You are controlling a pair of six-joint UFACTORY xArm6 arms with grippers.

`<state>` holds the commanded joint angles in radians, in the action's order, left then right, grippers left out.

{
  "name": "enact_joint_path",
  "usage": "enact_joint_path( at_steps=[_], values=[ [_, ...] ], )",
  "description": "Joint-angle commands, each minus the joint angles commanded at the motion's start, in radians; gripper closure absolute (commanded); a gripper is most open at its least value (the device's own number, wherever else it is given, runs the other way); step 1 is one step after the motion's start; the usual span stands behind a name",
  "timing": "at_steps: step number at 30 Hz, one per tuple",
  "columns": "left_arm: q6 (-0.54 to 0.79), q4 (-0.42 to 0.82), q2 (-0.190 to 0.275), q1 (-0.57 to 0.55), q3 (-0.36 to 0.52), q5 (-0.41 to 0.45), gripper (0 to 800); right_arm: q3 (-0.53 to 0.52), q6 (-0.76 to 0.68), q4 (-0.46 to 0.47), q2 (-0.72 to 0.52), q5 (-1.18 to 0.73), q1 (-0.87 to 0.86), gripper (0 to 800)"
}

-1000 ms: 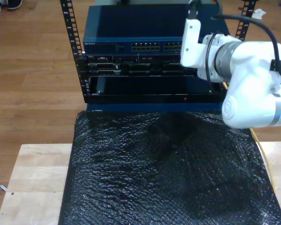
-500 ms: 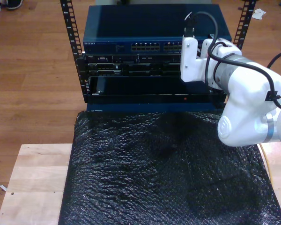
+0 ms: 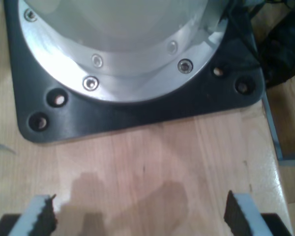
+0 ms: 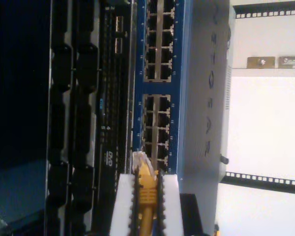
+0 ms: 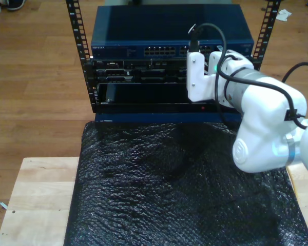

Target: Grab the cable and plug it in

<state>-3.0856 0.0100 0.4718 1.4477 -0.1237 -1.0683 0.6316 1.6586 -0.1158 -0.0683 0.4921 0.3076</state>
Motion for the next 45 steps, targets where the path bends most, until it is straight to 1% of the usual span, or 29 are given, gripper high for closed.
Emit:
enact_joint_path(
  at_steps=[3,9,14,19,24,36,38,43,45],
  values=[
    [-0.002,0.000,0.000,0.000,0.000,0.000,0,-0.008,0.044,-0.003,-0.031,0.000,0.008,800],
    [0.000,0.000,0.000,0.000,0.000,0.000,0,-0.006,0.049,-0.002,-0.028,0.000,0.026,800],
    [0.000,0.000,0.000,0.000,0.000,0.000,0,-0.038,0.054,0.000,-0.026,0.000,0.032,800],
    [0.000,0.000,0.000,0.000,0.000,-0.002,0,-0.046,0.057,0.003,-0.025,0.006,0.034,800],
    [0.000,0.000,0.000,0.000,0.000,0.000,0,-0.020,0.086,0.012,-0.014,0.006,0.035,800],
    [0.000,0.000,0.000,0.000,0.000,0.000,0,-0.015,0.081,0.009,-0.003,0.008,0.035,800],
    [0.000,0.000,0.000,0.000,0.000,0.000,0,-0.015,0.081,0.009,-0.002,0.021,0.035,800],
    [-0.002,0.000,0.000,0.000,0.000,0.000,0,-0.015,0.077,0.003,0.049,0.144,0.034,800],
    [0.000,0.000,0.000,0.000,0.000,0.000,0,-0.012,0.075,0.003,0.060,0.157,0.032,800]
  ],
)
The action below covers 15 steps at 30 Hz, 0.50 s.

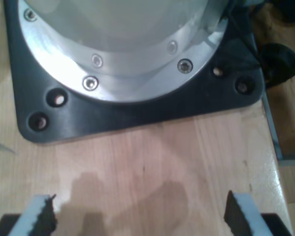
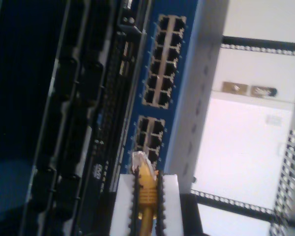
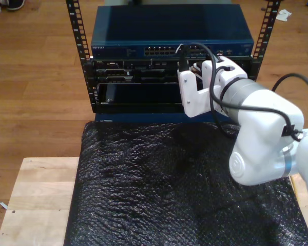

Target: Grab the cable and plug it in

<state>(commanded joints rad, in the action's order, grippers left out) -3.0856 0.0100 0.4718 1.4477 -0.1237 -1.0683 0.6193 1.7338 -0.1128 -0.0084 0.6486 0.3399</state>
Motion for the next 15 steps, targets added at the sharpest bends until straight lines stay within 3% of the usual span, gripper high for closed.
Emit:
enact_joint_path(
  at_steps=[8,15],
  values=[
    [0.000,0.000,0.000,0.000,0.000,0.000,0,0.021,0.002,0.003,0.060,0.020,-0.003,800],
    [0.000,0.000,0.000,0.000,0.000,-0.002,0,0.037,0.002,-0.005,0.135,0.213,0.002,800]
  ],
)
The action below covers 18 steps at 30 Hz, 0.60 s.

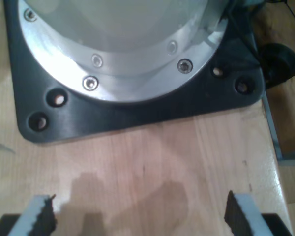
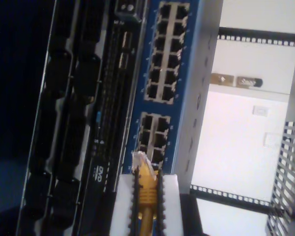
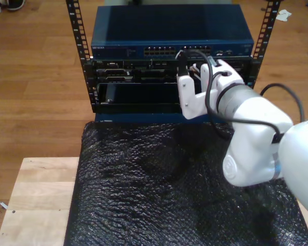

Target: Grab the cable and plug it in

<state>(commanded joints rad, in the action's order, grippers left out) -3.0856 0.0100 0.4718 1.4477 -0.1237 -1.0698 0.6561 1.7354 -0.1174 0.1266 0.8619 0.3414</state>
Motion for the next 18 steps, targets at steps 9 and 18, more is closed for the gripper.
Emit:
enact_joint_path(
  at_steps=[9,18],
  values=[
    [0.000,0.000,0.000,0.000,0.000,0.002,0,0.009,0.000,-0.025,0.074,0.163,0.014,800],
    [0.000,0.000,0.000,0.000,0.000,0.002,0,0.078,0.009,-0.170,0.161,0.218,0.066,800]
  ],
)
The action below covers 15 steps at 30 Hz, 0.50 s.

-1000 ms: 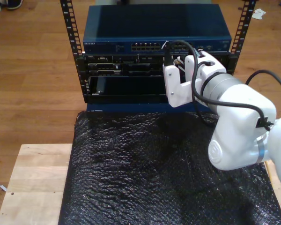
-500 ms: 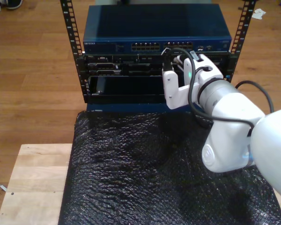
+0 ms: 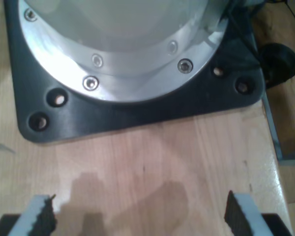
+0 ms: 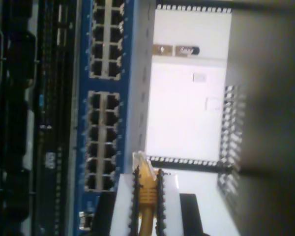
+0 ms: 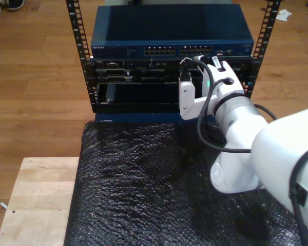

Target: Grab the cable and plug it in

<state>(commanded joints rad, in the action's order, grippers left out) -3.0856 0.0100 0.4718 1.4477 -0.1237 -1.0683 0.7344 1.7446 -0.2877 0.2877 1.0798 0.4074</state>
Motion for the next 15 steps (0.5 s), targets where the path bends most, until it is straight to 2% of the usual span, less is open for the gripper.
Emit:
enact_joint_path(
  at_steps=[5,15],
  values=[
    [0.000,0.000,0.000,0.000,0.000,0.000,0,0.100,0.005,-0.069,0.106,0.077,0.034,800],
    [0.000,0.000,0.000,0.000,0.000,0.000,0,0.219,0.055,-0.176,0.212,0.204,0.051,800]
  ],
)
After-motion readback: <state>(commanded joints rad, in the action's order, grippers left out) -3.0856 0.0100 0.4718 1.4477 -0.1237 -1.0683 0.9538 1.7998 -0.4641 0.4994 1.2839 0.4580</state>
